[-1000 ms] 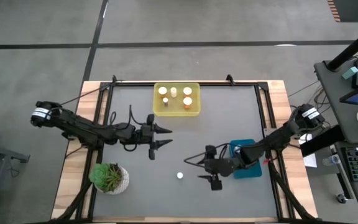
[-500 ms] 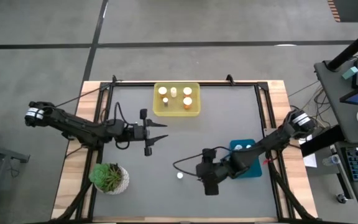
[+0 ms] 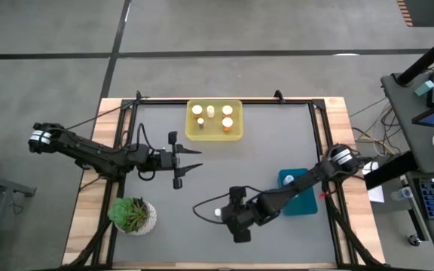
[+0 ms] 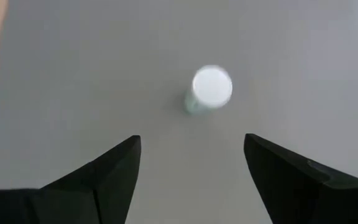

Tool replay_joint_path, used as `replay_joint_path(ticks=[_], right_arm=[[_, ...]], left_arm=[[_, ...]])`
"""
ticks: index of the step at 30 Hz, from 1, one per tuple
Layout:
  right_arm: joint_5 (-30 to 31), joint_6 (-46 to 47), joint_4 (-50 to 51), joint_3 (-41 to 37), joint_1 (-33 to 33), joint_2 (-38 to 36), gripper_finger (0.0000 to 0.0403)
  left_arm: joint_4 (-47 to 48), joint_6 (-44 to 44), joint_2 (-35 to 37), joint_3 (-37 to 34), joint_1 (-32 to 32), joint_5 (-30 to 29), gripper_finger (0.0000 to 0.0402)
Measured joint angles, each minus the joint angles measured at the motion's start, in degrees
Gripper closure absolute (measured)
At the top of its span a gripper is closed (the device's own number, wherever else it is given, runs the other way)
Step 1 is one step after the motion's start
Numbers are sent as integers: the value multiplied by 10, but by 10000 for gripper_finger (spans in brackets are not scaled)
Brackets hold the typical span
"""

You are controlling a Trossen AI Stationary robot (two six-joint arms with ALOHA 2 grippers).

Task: Pick and place medicine bottles into bin by pill shape (circle, oval)
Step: Put the blue pill bottle into the blue bin

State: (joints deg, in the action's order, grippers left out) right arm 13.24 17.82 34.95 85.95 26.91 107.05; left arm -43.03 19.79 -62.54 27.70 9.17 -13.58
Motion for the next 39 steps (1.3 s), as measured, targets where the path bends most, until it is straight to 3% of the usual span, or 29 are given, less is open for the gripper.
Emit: replay_joint_path(ticks=[9, 24, 39], right_arm=[[2, -29, -56, -21, -41, 4, 131], [-26, -54, -181, -63, -47, 12, 139], [-63, -45, -194, -71, -60, 17, 201]], left_arm=[[0, -1, 0, 0, 0, 0, 246], [0, 0, 0, 0, 0, 0, 246], [0, 0, 0, 0, 0, 0, 246]])
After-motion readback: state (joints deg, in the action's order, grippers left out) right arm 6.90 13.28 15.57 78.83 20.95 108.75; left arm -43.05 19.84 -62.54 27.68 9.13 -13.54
